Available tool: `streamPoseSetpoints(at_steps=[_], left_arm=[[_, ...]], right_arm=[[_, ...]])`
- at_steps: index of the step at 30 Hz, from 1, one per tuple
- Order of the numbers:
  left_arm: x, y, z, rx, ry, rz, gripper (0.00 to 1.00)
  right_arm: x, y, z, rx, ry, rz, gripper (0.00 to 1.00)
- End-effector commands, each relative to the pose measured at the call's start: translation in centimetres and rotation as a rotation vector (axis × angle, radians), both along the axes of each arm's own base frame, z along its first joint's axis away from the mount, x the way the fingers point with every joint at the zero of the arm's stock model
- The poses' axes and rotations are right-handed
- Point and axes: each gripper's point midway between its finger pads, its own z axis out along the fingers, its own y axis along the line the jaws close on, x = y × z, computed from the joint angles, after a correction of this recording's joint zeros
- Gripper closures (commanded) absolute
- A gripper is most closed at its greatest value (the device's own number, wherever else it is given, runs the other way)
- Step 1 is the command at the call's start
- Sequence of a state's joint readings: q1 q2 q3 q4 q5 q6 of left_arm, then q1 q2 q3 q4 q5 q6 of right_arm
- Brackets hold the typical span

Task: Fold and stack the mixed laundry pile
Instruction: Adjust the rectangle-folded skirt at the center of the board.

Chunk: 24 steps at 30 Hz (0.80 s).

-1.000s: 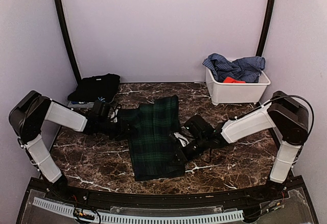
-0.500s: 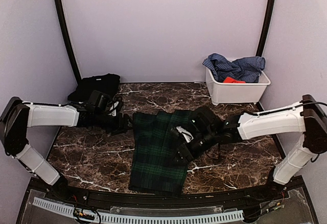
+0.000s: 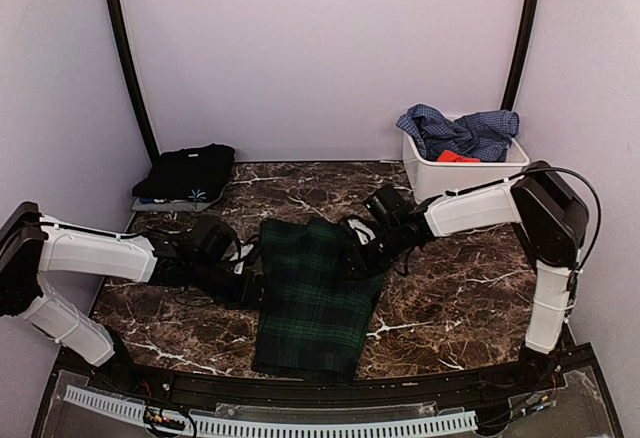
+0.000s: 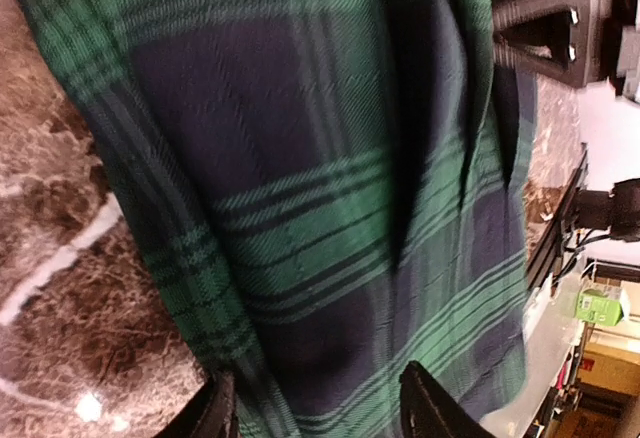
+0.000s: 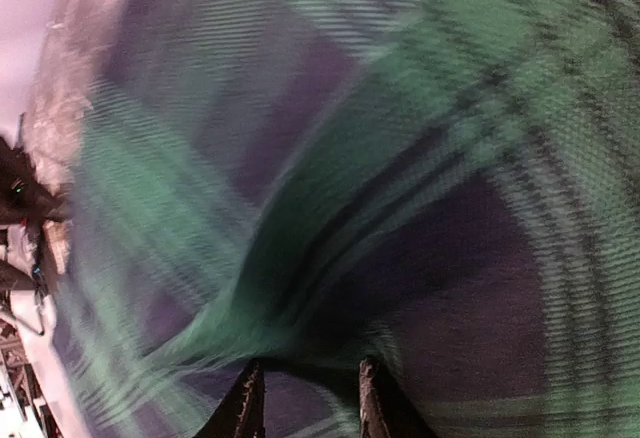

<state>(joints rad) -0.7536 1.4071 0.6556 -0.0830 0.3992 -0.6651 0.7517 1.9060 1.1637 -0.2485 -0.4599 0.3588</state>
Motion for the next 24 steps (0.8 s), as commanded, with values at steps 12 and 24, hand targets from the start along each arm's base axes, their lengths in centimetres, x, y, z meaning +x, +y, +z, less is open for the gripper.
streamPoseSetpoints(at_steps=[12,24], left_arm=[[4.3,-1.6,2.6,0.138,-0.200,-0.012,0.35],[-2.4,-5.3,6.2,0.400,-0.816,-0.426,0.15]], right_arm=[[5.7,-0.5,6.5,0.089,-0.139,0.037,0.64],[-6.7,2.0,7.6,0.219,0.006,0.254,0.69]])
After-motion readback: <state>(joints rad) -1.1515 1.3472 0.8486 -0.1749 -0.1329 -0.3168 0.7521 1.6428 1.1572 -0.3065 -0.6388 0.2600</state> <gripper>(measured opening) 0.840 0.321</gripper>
